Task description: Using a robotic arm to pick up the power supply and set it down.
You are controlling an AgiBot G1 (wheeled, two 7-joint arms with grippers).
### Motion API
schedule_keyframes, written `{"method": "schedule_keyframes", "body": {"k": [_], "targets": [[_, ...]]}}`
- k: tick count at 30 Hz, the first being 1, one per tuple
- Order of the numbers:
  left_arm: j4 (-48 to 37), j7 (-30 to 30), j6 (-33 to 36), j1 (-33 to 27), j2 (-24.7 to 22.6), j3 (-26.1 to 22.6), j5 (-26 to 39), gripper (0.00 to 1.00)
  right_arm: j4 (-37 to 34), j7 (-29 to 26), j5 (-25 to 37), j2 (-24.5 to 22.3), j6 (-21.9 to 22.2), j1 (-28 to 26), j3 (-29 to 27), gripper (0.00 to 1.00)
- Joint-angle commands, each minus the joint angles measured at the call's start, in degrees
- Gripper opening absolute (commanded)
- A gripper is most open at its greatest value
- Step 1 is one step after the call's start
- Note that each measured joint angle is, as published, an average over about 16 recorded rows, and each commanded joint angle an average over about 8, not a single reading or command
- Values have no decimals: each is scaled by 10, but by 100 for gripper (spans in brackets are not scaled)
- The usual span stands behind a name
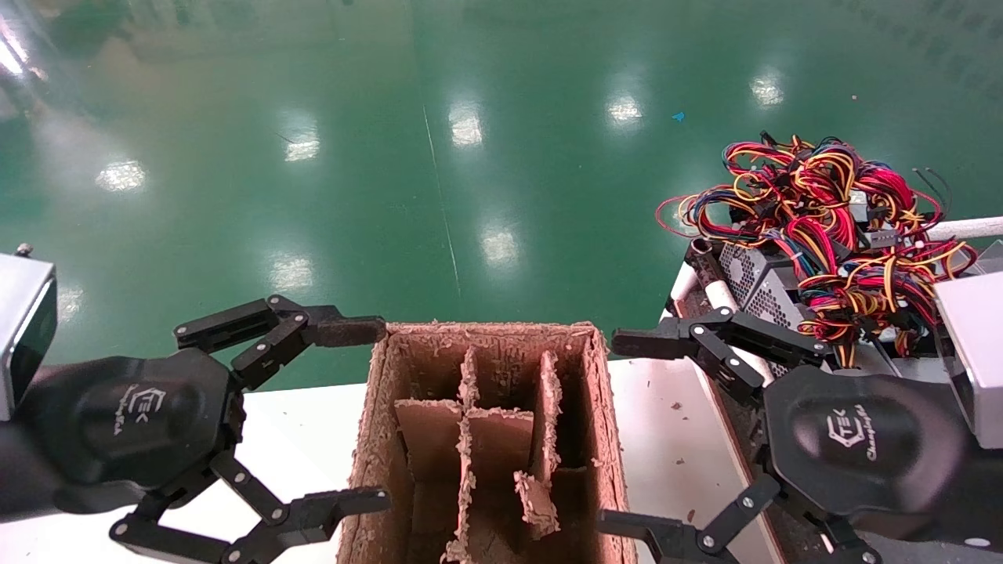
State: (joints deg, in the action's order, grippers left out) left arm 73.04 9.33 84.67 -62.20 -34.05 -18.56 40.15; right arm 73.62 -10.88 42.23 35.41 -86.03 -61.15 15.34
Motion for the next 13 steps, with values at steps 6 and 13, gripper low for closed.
{"method": "schedule_keyframes", "body": {"k": [6, 13], "targets": [[0, 0, 0, 0, 0, 0, 0, 100, 0, 1, -2, -2, 2, -2, 4, 100], [0, 0, 0, 0, 0, 0, 0, 100, 0, 1, -3, -3, 3, -3, 5, 100]]}}
